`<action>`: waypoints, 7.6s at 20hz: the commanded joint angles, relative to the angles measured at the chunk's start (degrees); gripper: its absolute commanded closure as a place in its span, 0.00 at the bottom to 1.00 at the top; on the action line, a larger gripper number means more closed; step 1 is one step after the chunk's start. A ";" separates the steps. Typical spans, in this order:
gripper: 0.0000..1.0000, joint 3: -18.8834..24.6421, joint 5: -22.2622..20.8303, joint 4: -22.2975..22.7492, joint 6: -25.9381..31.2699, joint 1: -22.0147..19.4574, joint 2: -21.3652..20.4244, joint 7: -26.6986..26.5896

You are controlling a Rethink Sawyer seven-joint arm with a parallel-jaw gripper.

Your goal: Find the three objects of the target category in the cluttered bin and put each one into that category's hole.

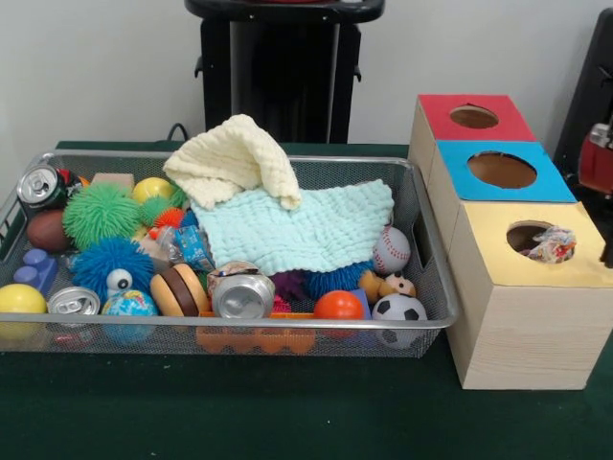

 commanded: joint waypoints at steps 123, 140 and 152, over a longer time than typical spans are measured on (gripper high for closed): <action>1.00 30.74 -29.20 38.41 1.98 -28.88 -32.81 -11.75; 1.00 37.30 -30.24 40.08 1.82 -33.14 -34.43 -7.09; 1.00 36.23 -28.43 40.89 -3.08 -29.58 -33.52 0.37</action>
